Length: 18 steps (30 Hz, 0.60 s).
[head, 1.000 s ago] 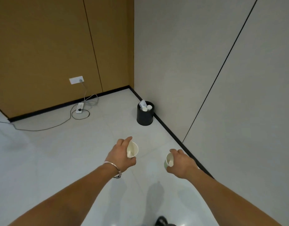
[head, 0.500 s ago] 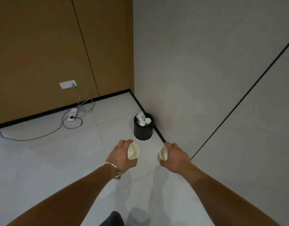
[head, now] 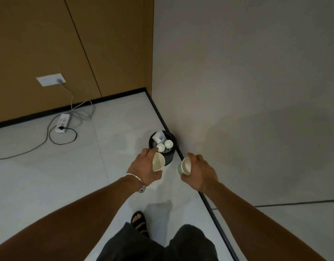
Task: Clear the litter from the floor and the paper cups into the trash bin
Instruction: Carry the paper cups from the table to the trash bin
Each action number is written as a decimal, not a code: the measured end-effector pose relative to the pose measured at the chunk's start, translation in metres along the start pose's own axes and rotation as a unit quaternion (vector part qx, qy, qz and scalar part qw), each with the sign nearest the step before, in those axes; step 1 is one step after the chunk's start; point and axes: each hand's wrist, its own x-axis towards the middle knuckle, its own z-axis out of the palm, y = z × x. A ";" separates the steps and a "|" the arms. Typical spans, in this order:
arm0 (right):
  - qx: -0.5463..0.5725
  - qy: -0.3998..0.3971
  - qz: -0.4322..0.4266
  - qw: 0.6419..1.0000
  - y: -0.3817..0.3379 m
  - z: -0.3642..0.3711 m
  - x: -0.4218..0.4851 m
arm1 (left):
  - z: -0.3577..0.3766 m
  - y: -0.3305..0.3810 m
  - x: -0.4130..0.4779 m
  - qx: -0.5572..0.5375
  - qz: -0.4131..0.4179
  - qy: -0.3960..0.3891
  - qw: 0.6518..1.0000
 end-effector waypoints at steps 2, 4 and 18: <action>0.015 -0.001 0.001 1.000 0.002 -0.001 0.032 | 0.000 -0.005 0.030 0.000 -0.014 -0.001 1.000; 0.021 -0.004 -0.002 1.000 0.008 0.001 0.065 | 0.007 -0.010 0.060 0.001 -0.027 -0.007 1.000; -0.019 -0.070 -0.063 0.995 0.079 0.103 0.346 | 0.154 -0.091 0.284 -0.058 -0.151 -0.026 0.986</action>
